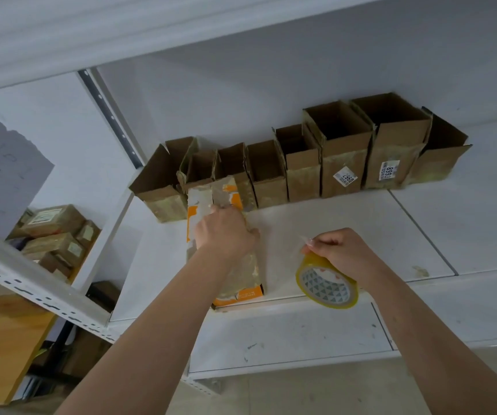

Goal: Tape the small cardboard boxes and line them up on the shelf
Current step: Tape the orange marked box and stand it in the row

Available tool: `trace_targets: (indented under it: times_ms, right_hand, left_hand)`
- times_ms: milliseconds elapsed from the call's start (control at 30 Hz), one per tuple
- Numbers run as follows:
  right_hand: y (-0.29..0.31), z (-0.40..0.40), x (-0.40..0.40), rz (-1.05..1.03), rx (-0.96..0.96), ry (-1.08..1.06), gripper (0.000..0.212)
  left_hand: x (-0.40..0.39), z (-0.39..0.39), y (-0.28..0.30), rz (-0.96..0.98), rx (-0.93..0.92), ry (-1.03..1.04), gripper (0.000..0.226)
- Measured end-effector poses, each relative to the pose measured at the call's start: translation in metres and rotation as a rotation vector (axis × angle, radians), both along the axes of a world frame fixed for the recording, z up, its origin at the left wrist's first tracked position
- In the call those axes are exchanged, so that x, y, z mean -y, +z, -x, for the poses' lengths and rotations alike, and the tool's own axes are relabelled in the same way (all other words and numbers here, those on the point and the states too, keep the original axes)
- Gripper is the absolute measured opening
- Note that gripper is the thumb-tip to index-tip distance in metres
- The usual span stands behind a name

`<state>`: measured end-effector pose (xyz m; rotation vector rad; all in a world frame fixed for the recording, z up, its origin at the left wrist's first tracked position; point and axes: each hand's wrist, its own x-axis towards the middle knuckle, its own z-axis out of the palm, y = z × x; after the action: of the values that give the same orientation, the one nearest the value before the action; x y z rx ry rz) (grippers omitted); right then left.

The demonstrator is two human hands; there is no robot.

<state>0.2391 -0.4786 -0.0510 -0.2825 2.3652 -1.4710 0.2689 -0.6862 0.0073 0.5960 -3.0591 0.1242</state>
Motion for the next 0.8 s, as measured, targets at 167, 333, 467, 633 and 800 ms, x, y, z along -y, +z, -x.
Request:
trace_targets:
  times_ms: [167, 333, 467, 633, 800]
  right_hand:
    - [0.005, 0.001, 0.006, 0.048, -0.018, -0.008, 0.022]
    - [0.013, 0.003, 0.007, 0.098, -0.046, -0.033, 0.023]
    - [0.018, 0.004, 0.004, 0.124, -0.049, -0.057, 0.023]
    - [0.025, 0.003, 0.01, 0.162, -0.069, -0.056, 0.022]
    - [0.036, -0.001, 0.016, 0.221, -0.125, -0.025, 0.027]
  left_hand:
    - [0.005, -0.004, 0.0, -0.047, -0.006, -0.025, 0.05]
    - [0.017, -0.004, 0.005, -0.091, 0.02, -0.055, 0.037]
    - [0.027, -0.004, 0.014, -0.204, 0.011, -0.066, 0.033]
    - [0.01, -0.01, 0.02, -0.597, -0.278, -0.129, 0.062]
    - [-0.029, -0.012, 0.022, -0.813, -0.212, -0.262, 0.073]
